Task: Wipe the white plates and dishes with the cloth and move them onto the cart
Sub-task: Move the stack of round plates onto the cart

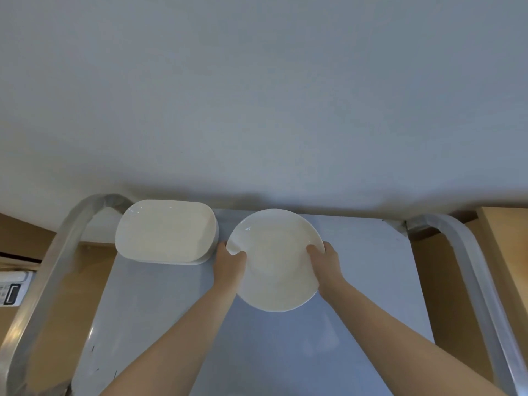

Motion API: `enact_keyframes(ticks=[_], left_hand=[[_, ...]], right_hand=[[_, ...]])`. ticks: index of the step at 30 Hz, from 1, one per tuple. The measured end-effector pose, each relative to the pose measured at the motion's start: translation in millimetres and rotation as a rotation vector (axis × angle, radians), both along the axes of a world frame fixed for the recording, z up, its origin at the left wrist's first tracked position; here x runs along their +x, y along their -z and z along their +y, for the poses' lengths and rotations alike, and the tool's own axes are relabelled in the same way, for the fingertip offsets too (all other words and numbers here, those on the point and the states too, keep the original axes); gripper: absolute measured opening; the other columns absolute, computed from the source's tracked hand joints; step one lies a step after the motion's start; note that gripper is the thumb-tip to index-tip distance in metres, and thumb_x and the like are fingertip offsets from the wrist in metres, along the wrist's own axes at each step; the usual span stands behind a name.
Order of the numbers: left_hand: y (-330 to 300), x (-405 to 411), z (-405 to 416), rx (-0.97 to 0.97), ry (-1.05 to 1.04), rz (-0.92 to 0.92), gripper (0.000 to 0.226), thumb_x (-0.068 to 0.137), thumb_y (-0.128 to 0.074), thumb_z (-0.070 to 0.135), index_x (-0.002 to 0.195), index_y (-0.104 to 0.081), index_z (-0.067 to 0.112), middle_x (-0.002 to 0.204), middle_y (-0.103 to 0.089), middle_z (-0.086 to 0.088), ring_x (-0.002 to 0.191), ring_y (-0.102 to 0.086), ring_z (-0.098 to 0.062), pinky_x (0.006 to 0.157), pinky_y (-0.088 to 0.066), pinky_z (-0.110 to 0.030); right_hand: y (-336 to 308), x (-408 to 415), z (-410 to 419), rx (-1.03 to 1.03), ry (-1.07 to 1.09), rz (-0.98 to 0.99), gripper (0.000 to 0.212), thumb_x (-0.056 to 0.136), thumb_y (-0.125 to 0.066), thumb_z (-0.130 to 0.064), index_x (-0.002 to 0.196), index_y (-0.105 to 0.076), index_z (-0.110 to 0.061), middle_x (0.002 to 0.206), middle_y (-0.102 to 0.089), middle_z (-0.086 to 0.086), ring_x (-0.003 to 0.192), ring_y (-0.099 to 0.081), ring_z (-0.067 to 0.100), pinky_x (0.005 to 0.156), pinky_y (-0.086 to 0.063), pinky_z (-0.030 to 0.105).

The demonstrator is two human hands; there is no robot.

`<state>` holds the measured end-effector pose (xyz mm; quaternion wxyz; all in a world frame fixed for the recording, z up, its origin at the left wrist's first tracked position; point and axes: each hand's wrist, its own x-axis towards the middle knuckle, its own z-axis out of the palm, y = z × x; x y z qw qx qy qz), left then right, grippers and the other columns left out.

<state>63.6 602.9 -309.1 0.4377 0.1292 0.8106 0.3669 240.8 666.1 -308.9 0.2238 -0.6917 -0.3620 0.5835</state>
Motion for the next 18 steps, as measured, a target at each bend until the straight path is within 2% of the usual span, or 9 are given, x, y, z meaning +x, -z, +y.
enact_keyframes(ticks=[9,12,18], left_hand=[[0.5,1.3,-3.1,0.013,0.034,0.043,0.022,0.081,-0.049,0.001,0.099,-0.044,0.013,0.081,-0.052,0.002,0.072,-0.051,-0.014,0.054,-0.037,-0.025],[0.8,0.9,-3.8,0.018,0.049,0.045,0.021,0.082,-0.049,0.001,0.099,-0.043,0.012,0.081,-0.051,0.001,0.075,-0.051,-0.020,0.056,-0.038,-0.026],[-2.6,0.6,-3.2,-0.019,0.077,0.046,0.021,0.084,-0.047,0.000,0.103,-0.043,0.009,0.084,-0.048,-0.002,0.079,-0.048,-0.023,0.061,-0.036,-0.029]], right_hand=[[0.0,-0.2,-3.7,0.017,-0.004,-0.017,0.022,0.090,-0.047,-0.015,0.111,-0.050,-0.016,0.091,-0.057,-0.003,0.080,-0.055,0.016,0.060,-0.043,0.028],[-0.2,0.7,-4.7,0.012,-0.015,-0.022,0.025,0.089,-0.046,-0.015,0.114,-0.050,-0.014,0.093,-0.057,-0.001,0.086,-0.056,0.022,0.068,-0.045,0.031],[-5.8,4.1,-5.1,0.029,-0.125,-0.107,0.028,0.091,-0.045,-0.018,0.118,-0.049,-0.012,0.098,-0.056,0.002,0.091,-0.054,0.025,0.072,-0.044,0.035]])
